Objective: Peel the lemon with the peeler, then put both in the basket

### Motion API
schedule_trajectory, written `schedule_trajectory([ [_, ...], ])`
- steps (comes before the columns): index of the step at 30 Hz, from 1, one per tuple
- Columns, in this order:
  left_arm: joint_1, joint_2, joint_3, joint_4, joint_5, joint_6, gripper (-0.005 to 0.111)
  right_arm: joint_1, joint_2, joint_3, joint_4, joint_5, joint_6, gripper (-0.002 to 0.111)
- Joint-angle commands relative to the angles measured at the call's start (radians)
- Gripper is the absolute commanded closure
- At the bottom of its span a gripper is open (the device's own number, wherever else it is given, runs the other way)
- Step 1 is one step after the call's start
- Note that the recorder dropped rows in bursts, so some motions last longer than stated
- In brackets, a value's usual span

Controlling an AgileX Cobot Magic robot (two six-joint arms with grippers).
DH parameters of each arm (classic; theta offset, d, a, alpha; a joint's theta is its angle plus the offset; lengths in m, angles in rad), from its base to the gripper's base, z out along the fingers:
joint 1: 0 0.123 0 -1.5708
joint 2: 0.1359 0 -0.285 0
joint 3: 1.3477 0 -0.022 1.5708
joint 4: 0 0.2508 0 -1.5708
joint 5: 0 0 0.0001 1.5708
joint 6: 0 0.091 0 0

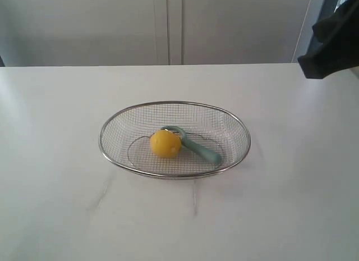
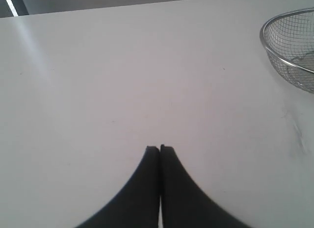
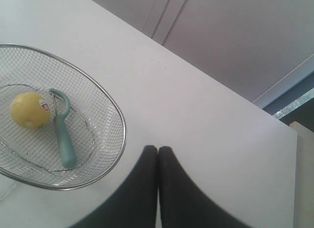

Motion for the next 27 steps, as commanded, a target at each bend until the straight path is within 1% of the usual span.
schedule_trajectory([
  [1,0.003,-0.004,0.004,0.000,0.014,0.000,0.107,-0.009,-0.007,-0.001,-0.006,-0.003,0.006,0.108],
  [3,0.006,-0.004,0.004,0.000,0.020,0.000,0.107,-0.009,-0.007,-0.001,-0.006,-0.003,0.006,0.108],
  [8,0.060,-0.004,0.004,0.000,0.020,0.000,0.107,-0.009,-0.007,-0.001,-0.006,-0.003,0.006,0.108],
  [10,0.064,-0.004,0.004,0.000,0.020,0.007,0.107,-0.009,-0.007,-0.001,-0.006,-0.003,0.006,0.108],
  [13,0.058,-0.004,0.004,0.002,0.020,0.009,0.107,-0.009,-0.007,-0.001,-0.006,-0.003,0.006,0.108],
  [18,0.024,-0.004,0.004,0.002,0.009,0.009,0.107,-0.009,-0.007,-0.001,-0.006,-0.003,0.006,0.108],
  [27,0.024,-0.004,0.004,0.002,0.009,0.009,0.107,-0.009,-0.007,-0.001,-0.006,-0.003,0.006,0.108],
])
